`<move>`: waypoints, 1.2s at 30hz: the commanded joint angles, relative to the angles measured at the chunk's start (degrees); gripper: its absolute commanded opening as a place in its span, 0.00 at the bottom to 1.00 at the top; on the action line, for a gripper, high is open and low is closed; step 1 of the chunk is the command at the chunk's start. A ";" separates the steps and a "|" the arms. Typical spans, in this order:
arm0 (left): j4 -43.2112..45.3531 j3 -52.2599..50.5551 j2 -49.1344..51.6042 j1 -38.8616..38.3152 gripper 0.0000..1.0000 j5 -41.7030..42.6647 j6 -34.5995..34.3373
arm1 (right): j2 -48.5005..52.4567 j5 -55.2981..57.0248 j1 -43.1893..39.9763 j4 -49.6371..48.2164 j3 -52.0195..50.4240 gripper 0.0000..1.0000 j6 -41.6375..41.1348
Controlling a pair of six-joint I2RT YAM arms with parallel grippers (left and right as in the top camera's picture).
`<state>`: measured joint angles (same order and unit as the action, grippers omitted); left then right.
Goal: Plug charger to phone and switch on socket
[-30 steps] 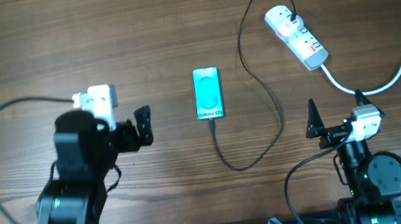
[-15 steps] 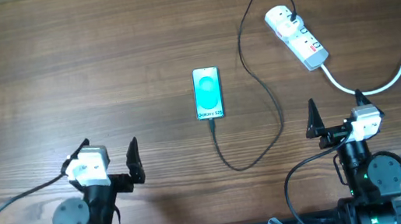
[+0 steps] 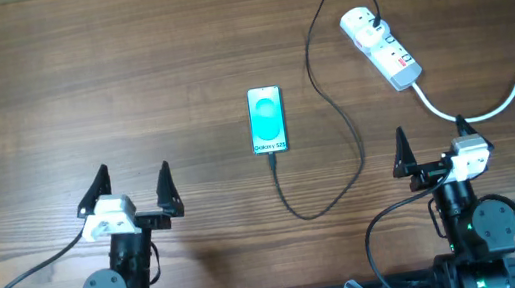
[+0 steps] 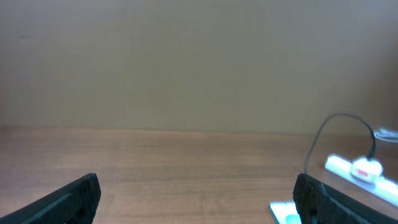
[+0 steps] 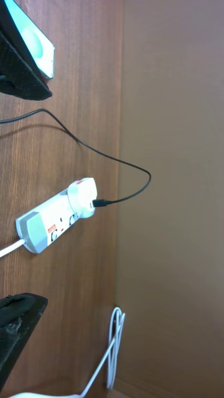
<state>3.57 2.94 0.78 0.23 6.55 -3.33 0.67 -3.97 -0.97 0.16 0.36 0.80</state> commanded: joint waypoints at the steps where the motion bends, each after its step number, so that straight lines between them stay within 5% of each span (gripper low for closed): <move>1: 1.73 -2.62 -0.59 1.18 1.00 -1.46 -4.63 | -0.46 0.94 -0.24 -0.17 -0.07 1.00 0.68; 7: -8.00 -2.62 -0.59 1.16 1.00 -3.67 0.83 | -0.46 0.96 -0.24 -0.17 -0.07 1.00 0.68; 17: -7.74 -2.62 -0.59 1.18 1.00 -10.75 8.79 | -0.46 0.96 -0.24 -0.17 -0.07 1.00 0.68; 36: -7.69 -2.62 -0.55 1.18 1.00 -8.98 9.09 | -0.42 0.96 -0.24 -0.17 -0.07 1.00 0.70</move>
<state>-3.95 0.51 0.73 0.93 -2.96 4.49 0.67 -3.97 -0.97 0.19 0.36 0.80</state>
